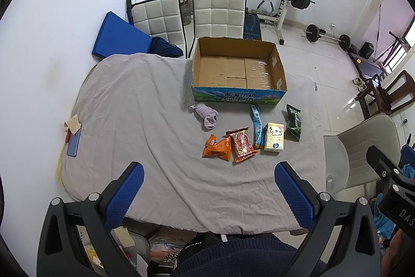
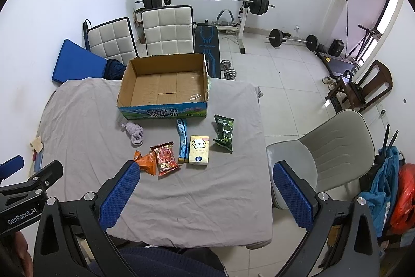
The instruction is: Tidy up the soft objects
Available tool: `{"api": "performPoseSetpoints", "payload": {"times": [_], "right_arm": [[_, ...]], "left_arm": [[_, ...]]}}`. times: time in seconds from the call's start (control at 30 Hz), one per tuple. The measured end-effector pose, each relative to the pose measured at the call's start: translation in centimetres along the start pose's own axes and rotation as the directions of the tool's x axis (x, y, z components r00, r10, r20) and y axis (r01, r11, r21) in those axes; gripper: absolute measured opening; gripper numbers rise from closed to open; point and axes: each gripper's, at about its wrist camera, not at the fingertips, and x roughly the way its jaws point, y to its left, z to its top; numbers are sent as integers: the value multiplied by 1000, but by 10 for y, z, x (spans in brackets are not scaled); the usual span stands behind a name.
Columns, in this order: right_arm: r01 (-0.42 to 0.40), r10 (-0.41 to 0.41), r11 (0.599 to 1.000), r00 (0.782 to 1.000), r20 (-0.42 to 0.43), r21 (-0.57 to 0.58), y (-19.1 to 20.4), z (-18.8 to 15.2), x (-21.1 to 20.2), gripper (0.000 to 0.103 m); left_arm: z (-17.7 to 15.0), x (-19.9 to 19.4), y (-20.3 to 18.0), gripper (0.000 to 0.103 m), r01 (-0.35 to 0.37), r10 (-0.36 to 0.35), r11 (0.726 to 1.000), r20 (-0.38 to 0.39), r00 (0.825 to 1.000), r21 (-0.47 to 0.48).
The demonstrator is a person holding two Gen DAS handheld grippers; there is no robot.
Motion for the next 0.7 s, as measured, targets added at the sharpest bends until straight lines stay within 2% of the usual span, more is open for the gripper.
{"api": "performPoseSetpoints", "payload": {"times": [0.7], "right_arm": [[13,-14,1000,999,32,21,-4,-20,-29,103]], "left_arm": [[-14,-16,0,103,17,-18,1000,24,1000,9]]}}
